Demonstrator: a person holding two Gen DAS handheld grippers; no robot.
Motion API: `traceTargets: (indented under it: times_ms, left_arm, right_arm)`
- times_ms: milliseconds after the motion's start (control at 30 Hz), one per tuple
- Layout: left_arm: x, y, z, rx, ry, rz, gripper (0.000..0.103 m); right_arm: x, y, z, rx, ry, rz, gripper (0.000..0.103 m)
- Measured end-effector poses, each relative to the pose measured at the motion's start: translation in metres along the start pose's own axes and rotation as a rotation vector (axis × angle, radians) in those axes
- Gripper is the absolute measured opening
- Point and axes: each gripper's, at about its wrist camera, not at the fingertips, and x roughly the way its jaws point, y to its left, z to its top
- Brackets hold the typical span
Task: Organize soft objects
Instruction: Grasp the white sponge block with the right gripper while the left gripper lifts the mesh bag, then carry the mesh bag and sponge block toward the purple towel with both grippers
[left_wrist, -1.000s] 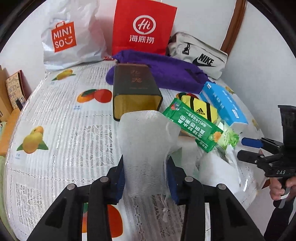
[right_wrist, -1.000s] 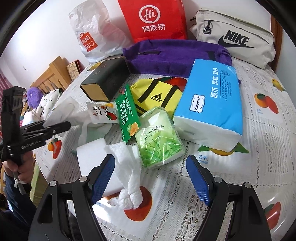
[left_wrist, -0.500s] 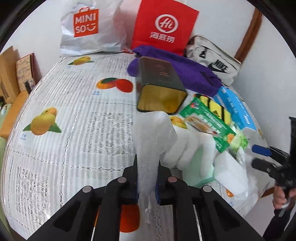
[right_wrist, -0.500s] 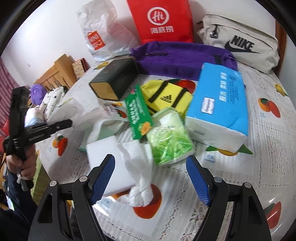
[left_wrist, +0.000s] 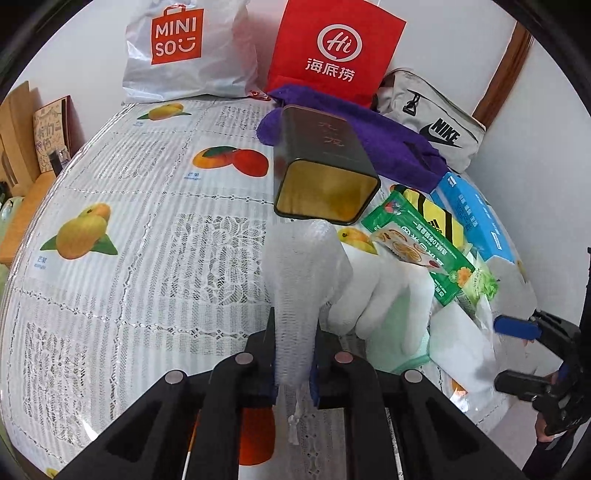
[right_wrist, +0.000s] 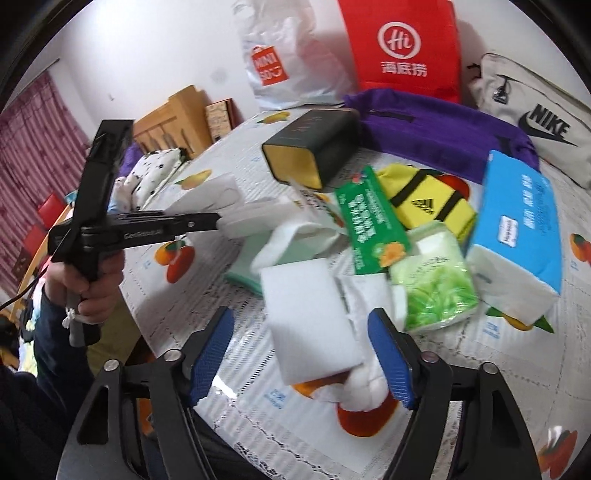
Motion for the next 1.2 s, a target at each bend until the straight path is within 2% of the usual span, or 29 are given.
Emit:
traceTargets:
  times_ms: [300, 433, 467, 500, 533, 600, 733, 933, 1200]
  left_arm:
    - [0.005, -0.004, 0.001, 0.009, 0.013, -0.013, 0.012]
    - [0.007, -0.005, 0.002, 0.012, 0.017, -0.014, 0.012]
    - [0.007, -0.005, 0.002, 0.011, 0.018, -0.015, 0.012]
    - [0.007, -0.005, 0.002, 0.013, 0.02, -0.015, 0.012]
    - [0.008, -0.006, 0.002, 0.015, 0.022, -0.013, 0.012]
    - [0.01, -0.006, 0.002, 0.012, 0.026, -0.013, 0.012]
    - [0.009, -0.006, 0.004, 0.01, 0.023, -0.014, 0.012]
    - [-0.002, -0.009, 0.011, 0.011, 0.002, -0.015, 0.012]
    - [-0.011, -0.015, 0.023, 0.003, -0.013, -0.011, 0.012]
  right_arm:
    - [0.026, -0.001, -0.003, -0.008, 0.067, 0.008, 0.07]
    - [0.039, -0.007, -0.001, 0.005, 0.092, -0.026, 0.067]
    - [0.038, -0.008, 0.0, 0.017, 0.078, -0.013, 0.056]
    - [0.035, -0.011, 0.001, 0.03, 0.061, 0.011, 0.041]
    - [0.031, -0.012, 0.002, 0.042, 0.047, 0.033, 0.035]
    - [0.022, -0.016, 0.005, 0.059, 0.01, 0.051, 0.035]
    - [0.013, -0.012, 0.006, 0.017, -0.015, 0.009, 0.035]
    - [-0.006, -0.018, 0.013, 0.045, -0.054, -0.006, 0.035]
    - [-0.032, -0.05, 0.002, 0.126, -0.041, -0.09, 0.035]
